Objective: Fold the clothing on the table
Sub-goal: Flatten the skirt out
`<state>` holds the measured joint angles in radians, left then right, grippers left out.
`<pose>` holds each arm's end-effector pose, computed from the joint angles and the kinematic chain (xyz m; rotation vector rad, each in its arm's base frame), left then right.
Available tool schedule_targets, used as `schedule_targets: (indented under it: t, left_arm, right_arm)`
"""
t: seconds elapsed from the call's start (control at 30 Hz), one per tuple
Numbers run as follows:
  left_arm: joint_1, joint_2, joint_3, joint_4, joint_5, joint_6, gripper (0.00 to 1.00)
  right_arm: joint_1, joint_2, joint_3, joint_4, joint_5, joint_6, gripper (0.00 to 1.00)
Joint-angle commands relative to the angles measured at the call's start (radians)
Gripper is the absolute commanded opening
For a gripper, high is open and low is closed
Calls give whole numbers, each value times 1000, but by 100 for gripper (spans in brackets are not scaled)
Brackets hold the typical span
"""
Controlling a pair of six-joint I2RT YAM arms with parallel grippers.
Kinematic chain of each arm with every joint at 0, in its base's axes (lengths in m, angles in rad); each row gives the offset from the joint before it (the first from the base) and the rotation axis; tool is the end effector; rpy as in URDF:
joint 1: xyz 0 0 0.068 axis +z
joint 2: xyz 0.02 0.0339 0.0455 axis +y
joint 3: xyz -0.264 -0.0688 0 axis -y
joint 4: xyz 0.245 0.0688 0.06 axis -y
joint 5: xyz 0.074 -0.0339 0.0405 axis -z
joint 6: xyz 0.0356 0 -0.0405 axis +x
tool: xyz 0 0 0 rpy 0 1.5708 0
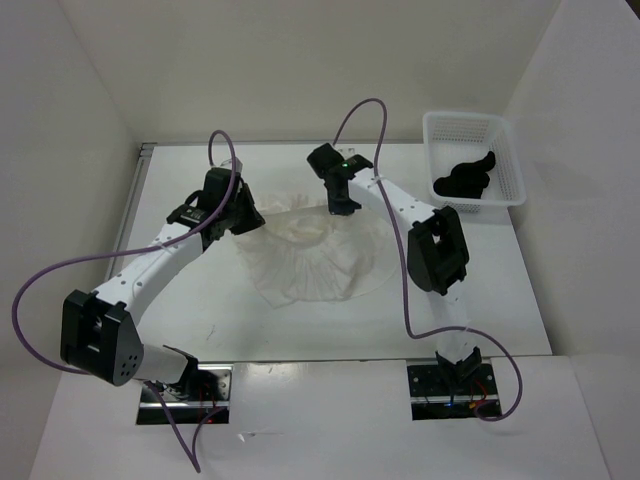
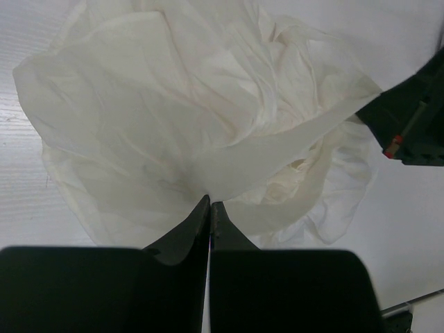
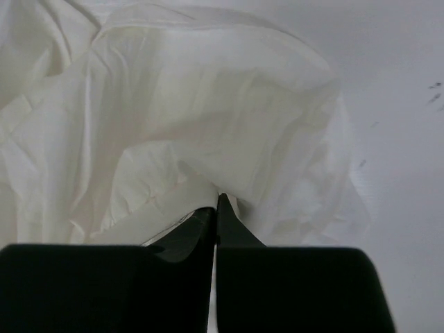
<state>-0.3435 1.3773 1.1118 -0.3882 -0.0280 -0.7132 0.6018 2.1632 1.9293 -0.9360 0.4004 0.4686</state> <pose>0.2907 -0.1029 0.2995 -0.4346 2.2386 -0.5399 0.3881 0.2497 0.2358 -0.0659 2.5932 -0.1838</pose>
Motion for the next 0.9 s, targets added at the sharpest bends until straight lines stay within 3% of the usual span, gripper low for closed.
schedule_targets:
  t: [0.0, 0.13, 0.37, 0.63, 0.77, 0.87]
  left_arm:
    - [1, 5, -1, 20, -16, -3, 0]
    - [1, 23, -1, 6, -44, 6, 0]
    - [40, 23, 40, -17, -64, 26, 0]
    - [40, 5, 71, -47, -84, 44, 0]
    - [51, -4, 71, -57, -93, 54, 0]
    - [51, -4, 71, -57, -93, 54, 0]
  right_arm:
    - [-4, -106, -44, -67, 127, -13, 0]
    - [-16, -163, -76, -76, 124, -22, 0]
    - [-123, -269, -229, -5, 54, -31, 14]
    - [-132, -278, -314, 31, 43, -31, 30]
    - [-132, -278, -305, 31, 43, -31, 30]
    - [-132, -278, -287, 20, 55, -31, 6]
